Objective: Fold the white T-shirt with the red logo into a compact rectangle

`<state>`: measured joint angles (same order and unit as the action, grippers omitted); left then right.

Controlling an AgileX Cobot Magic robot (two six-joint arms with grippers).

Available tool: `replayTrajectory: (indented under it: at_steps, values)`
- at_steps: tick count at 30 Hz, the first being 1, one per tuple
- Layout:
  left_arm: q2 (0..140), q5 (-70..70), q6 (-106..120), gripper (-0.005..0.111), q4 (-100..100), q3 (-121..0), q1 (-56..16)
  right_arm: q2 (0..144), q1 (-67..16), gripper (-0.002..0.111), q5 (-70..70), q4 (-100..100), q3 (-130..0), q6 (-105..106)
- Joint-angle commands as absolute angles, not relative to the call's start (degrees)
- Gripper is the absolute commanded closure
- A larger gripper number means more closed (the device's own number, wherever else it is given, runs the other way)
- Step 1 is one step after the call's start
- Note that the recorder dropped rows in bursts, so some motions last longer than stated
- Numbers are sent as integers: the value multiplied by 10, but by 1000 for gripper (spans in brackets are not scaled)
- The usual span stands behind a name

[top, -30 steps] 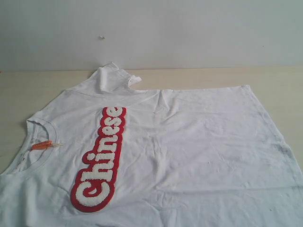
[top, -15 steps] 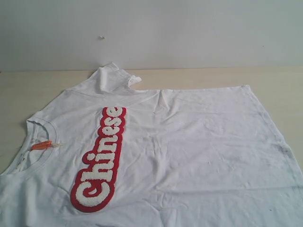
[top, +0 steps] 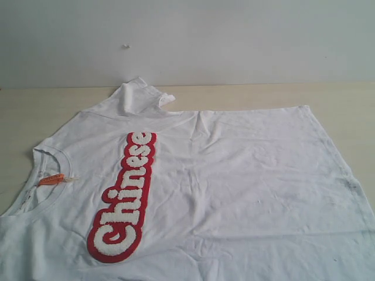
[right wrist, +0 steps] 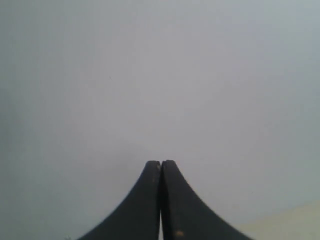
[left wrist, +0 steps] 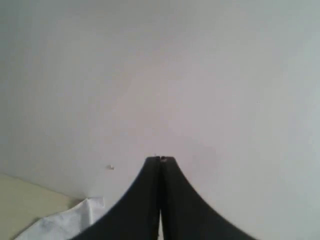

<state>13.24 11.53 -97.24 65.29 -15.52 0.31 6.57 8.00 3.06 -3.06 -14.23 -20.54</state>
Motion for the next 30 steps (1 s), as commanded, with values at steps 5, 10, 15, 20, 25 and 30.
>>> replayTrajectory:
  at_steps: [5,10,15,20,25,30]
  values:
    - [409,381,-1218,107,999,-289,-1,243,54,108,-118,-28,-311,-92]
    - [561,503,-1218,107,999,-381,-1,373,-15,108,-261,-28,-434,40]
    - [634,473,-1214,107,999,-443,0,478,-62,108,-375,-29,-512,97]
    - [666,411,-1101,107,999,-474,29,574,-96,108,-454,-30,-540,239]
    - [670,373,-923,107,999,-473,48,602,-107,108,-468,-31,-540,260]
    - [662,343,-822,107,999,-425,48,601,-107,108,-484,-97,-540,309]
